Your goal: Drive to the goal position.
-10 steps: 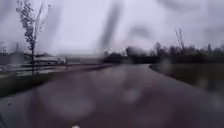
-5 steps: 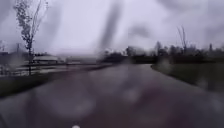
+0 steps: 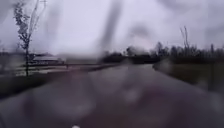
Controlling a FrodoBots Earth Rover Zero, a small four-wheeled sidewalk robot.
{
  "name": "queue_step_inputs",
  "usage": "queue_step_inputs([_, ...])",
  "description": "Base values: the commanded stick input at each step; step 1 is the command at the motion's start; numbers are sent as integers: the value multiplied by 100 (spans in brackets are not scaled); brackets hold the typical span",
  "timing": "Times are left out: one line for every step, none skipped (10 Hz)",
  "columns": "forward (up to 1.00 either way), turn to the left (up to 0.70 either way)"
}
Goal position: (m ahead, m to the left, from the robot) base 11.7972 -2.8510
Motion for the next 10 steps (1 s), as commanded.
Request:
queue_step_inputs([70, 0])
queue_step_inputs([70, 0])
queue_step_inputs([70, 0])
queue_step_inputs([70, 0])
queue_step_inputs([70, 0])
queue_step_inputs([70, 0])
queue_step_inputs([70, 0])
queue_step_inputs([70, 0])
queue_step_inputs([70, 0])
queue_step_inputs([70, 0])
